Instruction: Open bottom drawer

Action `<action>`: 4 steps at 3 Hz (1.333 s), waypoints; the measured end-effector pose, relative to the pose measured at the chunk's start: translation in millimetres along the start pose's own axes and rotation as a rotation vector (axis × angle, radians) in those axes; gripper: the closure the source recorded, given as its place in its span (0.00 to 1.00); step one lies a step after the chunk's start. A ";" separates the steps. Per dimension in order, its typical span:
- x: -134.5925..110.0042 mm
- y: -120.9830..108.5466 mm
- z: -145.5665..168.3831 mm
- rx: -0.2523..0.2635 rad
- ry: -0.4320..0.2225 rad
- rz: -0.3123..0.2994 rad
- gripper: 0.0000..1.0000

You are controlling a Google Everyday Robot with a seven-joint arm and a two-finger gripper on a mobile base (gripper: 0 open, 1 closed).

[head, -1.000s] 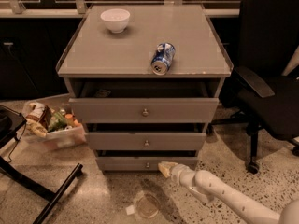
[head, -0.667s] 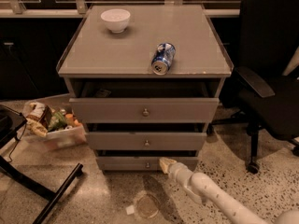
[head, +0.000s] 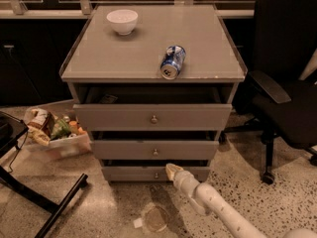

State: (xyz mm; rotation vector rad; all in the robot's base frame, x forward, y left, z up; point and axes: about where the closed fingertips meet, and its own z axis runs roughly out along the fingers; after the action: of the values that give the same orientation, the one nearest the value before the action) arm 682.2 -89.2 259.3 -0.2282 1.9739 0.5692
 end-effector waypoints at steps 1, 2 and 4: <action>4.1 -5.5 6.7 0.000 -0.001 0.024 1.00; 9.9 -21.6 17.8 0.045 -0.013 0.055 1.00; 15.2 -46.2 35.4 0.142 -0.049 0.068 1.00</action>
Offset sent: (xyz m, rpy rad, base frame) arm 0.0335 -0.0254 -0.0398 0.0353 0.0305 -0.1432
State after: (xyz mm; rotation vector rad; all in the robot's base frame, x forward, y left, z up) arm 721.8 -110.9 219.5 -0.0584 1.9709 0.4716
